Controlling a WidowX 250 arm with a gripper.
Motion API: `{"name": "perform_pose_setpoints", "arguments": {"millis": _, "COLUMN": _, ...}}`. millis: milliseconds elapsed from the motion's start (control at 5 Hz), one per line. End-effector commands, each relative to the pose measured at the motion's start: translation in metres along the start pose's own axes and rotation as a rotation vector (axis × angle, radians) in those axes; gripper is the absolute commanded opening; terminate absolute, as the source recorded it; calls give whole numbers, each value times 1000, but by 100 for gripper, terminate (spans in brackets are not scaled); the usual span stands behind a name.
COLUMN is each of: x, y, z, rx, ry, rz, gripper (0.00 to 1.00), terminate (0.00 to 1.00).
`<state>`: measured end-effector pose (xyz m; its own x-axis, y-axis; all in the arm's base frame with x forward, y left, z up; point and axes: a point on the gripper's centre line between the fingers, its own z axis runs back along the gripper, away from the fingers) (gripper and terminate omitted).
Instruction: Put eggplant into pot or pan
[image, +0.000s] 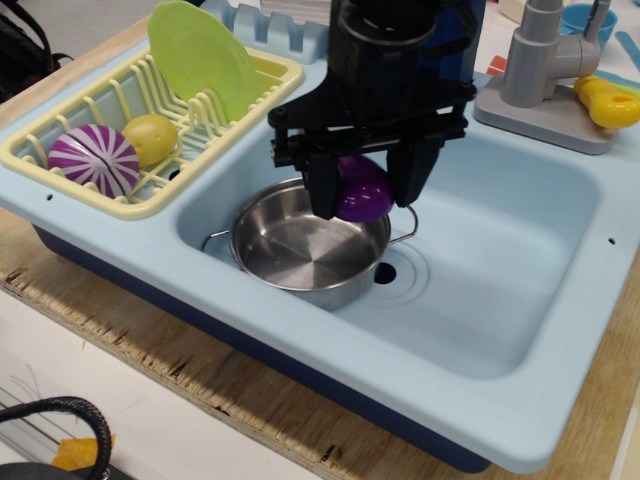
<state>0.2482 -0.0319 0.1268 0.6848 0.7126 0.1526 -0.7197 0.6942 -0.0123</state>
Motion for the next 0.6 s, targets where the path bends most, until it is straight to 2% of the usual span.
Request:
{"name": "perform_pose_setpoints", "arguments": {"millis": 0, "x": 9, "y": 4, "z": 0, "rx": -31, "ry": 29, "rz": -35, "gripper": 100, "terminate": 0}}
{"name": "perform_pose_setpoints", "arguments": {"millis": 200, "x": 9, "y": 4, "z": 0, "rx": -31, "ry": 29, "rz": -35, "gripper": 100, "terminate": 0}}
{"name": "perform_pose_setpoints", "arguments": {"millis": 400, "x": 9, "y": 4, "z": 0, "rx": -31, "ry": 29, "rz": -35, "gripper": 100, "terminate": 100}}
